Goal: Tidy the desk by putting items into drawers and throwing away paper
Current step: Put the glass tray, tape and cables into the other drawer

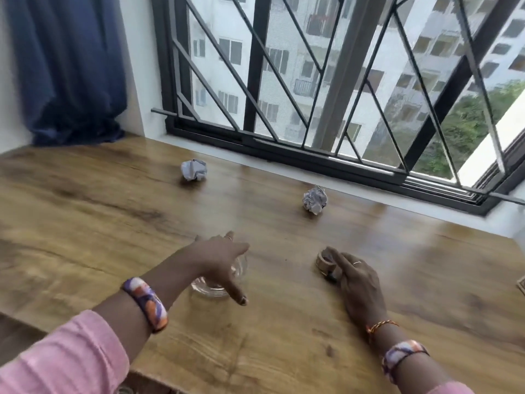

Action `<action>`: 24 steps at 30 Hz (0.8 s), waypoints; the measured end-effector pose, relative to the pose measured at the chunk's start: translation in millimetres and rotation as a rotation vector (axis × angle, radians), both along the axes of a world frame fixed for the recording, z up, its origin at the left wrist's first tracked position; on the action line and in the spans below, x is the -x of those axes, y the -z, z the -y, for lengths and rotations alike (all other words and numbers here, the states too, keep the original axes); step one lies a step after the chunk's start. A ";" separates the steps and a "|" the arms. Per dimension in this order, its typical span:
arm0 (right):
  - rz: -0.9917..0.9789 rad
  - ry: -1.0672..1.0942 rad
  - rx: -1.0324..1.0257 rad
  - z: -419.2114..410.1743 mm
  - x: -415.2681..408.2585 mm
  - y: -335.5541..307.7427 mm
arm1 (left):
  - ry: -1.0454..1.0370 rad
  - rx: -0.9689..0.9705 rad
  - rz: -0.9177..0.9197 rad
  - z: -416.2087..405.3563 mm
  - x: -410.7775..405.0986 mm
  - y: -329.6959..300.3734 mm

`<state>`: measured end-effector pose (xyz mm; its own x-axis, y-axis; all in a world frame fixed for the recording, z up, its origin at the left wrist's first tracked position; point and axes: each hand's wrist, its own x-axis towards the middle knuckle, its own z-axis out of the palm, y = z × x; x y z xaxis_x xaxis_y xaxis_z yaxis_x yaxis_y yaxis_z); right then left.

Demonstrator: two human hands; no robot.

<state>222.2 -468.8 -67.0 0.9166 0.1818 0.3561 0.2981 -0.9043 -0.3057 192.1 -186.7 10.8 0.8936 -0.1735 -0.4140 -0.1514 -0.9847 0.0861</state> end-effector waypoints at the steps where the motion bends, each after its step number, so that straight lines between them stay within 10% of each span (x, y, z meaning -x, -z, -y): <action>1: -0.008 -0.013 0.011 -1.0 1.2 0.1 | -0.024 0.015 0.001 -6.0 7.2 4.0; 24: -0.130 -0.082 0.039 -40.7 176.3 5.7 | -0.571 0.222 0.307 -62.3 251.6 0.8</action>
<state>45.8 -428.1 -72.7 0.9360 0.2694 0.2266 0.3317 -0.8905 -0.3114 -59.5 -124.4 10.1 0.9415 0.3082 -0.1366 0.3366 -0.8813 0.3317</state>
